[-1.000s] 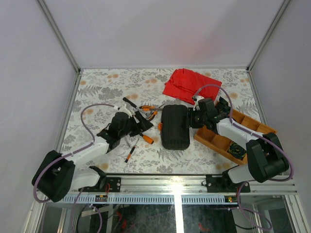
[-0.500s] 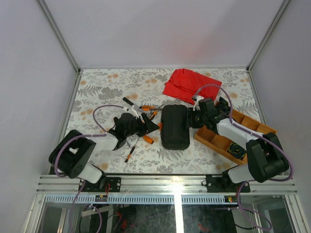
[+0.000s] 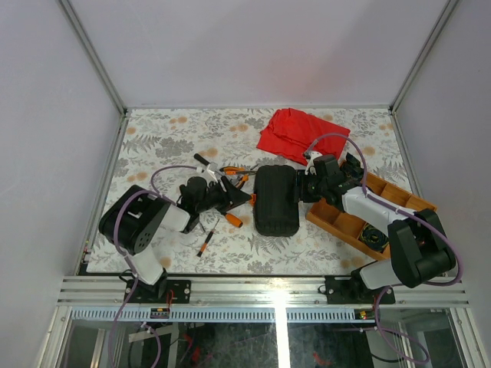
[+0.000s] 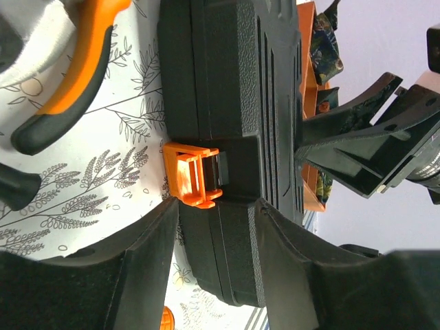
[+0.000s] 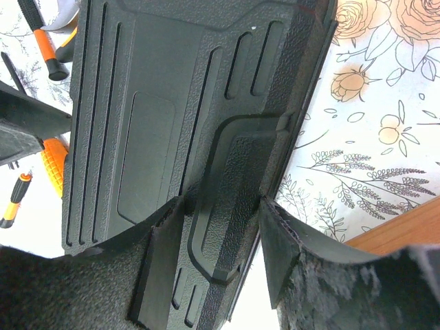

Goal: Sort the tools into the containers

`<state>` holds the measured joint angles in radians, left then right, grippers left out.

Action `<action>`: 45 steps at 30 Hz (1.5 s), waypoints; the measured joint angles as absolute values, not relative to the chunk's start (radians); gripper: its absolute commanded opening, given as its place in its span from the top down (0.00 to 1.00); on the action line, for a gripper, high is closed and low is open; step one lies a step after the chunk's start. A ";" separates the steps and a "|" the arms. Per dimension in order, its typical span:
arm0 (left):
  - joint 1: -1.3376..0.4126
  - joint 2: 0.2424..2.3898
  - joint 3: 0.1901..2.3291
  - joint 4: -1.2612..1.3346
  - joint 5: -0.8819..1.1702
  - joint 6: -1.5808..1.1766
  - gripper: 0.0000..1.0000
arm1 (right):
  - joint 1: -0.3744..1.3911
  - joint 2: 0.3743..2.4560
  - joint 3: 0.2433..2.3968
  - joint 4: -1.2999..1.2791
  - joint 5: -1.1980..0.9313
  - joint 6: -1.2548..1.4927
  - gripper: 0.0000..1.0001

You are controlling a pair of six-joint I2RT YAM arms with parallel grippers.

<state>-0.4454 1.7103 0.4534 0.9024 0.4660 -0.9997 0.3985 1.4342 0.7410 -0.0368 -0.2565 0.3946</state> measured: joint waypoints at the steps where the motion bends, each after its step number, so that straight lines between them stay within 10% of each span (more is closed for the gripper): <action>1: -0.444 1.724 0.453 0.920 0.475 -1.003 0.53 | 0.398 1.435 0.741 -0.036 -0.257 0.396 0.47; 30: -0.436 1.946 0.485 1.187 0.541 -1.074 0.61 | 0.397 1.440 0.741 -0.027 -0.268 0.401 0.48; 45: -0.423 1.960 0.493 1.198 0.556 -1.086 0.90 | 0.395 1.440 0.738 -0.024 -0.272 0.401 0.49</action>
<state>-0.4232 1.9602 0.4927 1.1984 0.5560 -1.0863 0.3954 1.4399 0.7383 -0.0242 -0.2718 0.4011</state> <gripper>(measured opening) 0.137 0.513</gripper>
